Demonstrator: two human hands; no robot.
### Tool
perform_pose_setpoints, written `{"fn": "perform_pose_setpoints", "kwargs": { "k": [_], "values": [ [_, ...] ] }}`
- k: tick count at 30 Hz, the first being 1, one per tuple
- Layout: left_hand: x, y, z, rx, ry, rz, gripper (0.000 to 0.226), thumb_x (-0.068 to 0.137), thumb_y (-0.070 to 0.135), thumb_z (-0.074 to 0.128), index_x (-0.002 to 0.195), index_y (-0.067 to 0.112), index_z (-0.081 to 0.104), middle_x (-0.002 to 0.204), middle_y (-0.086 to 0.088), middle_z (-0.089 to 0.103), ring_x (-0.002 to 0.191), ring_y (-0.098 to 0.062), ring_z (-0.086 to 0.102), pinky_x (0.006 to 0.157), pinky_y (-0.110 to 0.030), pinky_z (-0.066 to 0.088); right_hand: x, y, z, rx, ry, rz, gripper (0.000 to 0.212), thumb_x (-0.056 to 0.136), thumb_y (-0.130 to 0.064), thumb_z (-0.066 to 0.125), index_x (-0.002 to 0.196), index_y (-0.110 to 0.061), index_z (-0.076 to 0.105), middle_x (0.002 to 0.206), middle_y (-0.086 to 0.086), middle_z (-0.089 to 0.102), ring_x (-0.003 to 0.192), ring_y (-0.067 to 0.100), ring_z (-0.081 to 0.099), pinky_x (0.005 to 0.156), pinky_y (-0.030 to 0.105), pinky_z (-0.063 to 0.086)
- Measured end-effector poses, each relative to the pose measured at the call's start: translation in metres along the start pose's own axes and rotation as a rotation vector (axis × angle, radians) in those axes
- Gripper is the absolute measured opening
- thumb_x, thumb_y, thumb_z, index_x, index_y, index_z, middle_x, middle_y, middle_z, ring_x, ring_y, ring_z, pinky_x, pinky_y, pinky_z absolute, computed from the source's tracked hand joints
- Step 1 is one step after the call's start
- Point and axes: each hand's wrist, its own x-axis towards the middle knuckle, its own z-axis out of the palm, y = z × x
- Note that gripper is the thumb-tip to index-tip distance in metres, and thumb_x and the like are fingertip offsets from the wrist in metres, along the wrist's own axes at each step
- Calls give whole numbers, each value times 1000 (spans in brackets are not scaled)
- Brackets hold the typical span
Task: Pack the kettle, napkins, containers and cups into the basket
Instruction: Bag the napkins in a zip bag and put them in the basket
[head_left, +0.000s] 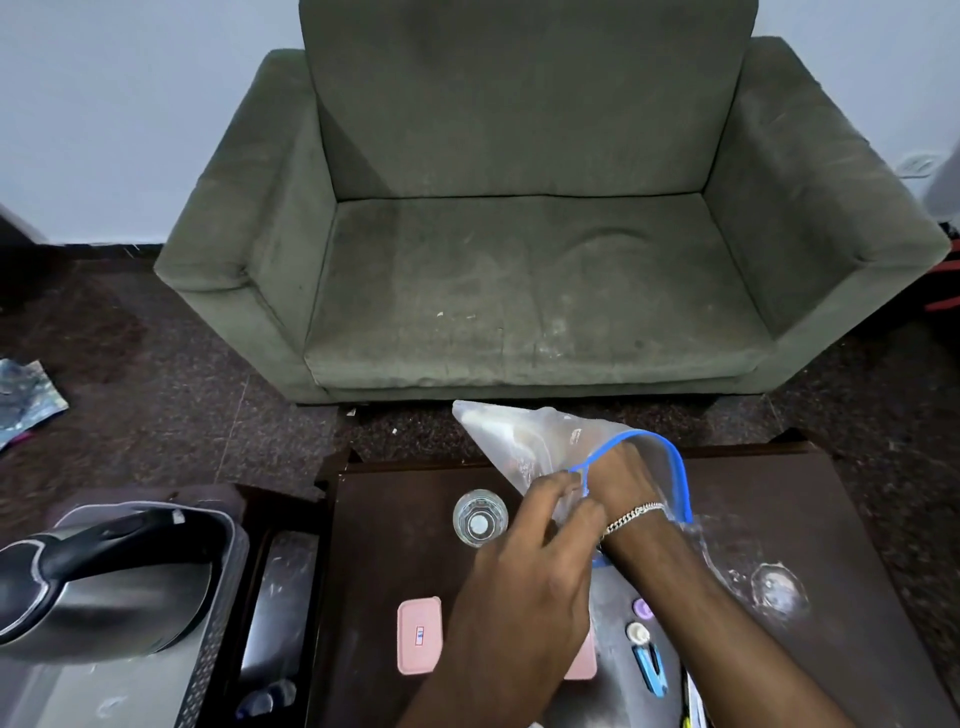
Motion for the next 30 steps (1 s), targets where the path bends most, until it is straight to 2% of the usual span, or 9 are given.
{"fn": "perform_pose_setpoints", "kwargs": {
  "k": [6, 9, 13, 16, 19, 22, 25, 28, 30],
  "values": [
    [5, -12, -4, 40, -91, -86, 41, 85, 14, 45, 107, 12, 79, 133, -11, 71, 77, -26, 78, 50, -30, 59, 0, -10, 3, 6, 1, -79, 41, 99, -22, 49, 62, -22, 31, 72, -4, 53, 80, 16, 46, 65, 26, 30],
    [9, -20, -5, 117, -110, -205, 45, 84, 11, 49, 118, 9, 78, 132, -8, 73, 78, -25, 79, 53, -28, 60, -1, -11, 1, 25, 124, -182, 21, 98, -21, 46, 84, -20, 61, 83, 2, 65, 75, 16, 50, 66, 27, 30],
    [11, -34, 0, 137, -94, -342, 47, 85, -1, 63, 131, 9, 72, 142, -4, 67, 102, -27, 77, 75, -35, 64, -10, -12, -7, 108, 369, -537, 20, 82, -14, 47, 82, -20, 66, 79, 6, 71, 77, 12, 60, 68, 18, 31],
    [15, -44, 3, 140, -81, -397, 48, 96, 9, 56, 140, 25, 61, 154, 14, 51, 129, -5, 61, 96, -27, 54, -23, -18, -12, 261, 608, -801, 14, 67, -13, 45, 76, -22, 51, 74, -1, 62, 82, 17, 45, 72, 6, 24],
    [20, -50, 4, 151, -90, -393, 44, 98, 15, 53, 139, 30, 58, 154, 20, 47, 134, 3, 54, 99, -23, 51, -24, -7, 3, 155, 453, -675, 17, 66, -9, 67, 67, -18, 54, 65, 3, 64, 59, 15, 56, 52, 25, 34],
    [24, -53, -5, 129, -68, -430, 56, 88, 32, 31, 131, 24, 65, 147, 10, 57, 124, -14, 66, 94, -37, 57, -28, 6, 11, 161, 505, -627, 28, 70, -12, 81, 61, -17, 55, 56, 1, 60, 53, 22, 56, 45, 31, 32],
    [24, -67, -13, 61, 9, -480, 49, 82, 19, 45, 123, 23, 72, 134, 5, 66, 114, -20, 67, 91, -35, 52, -38, 13, 7, 605, 561, -531, 38, 88, -24, 75, 59, -10, 56, 52, -1, 49, 50, 7, 38, 49, 30, 30],
    [22, -73, -9, 2, 21, -471, 39, 82, 6, 60, 112, 26, 75, 122, 13, 70, 106, -12, 67, 90, -31, 50, -43, 22, 0, 1165, 467, -283, 24, 89, -31, 78, 84, -7, 80, 81, 15, 76, 69, 13, 61, 61, 42, 52],
    [22, -72, -6, -138, 19, -426, 29, 85, 15, 61, 107, 28, 77, 116, 19, 71, 95, -2, 68, 87, -26, 53, -43, 26, -6, 1437, 441, -192, 12, 84, -20, 80, 92, -11, 83, 94, 11, 80, 82, 17, 71, 68, 36, 59]
  ]
}}
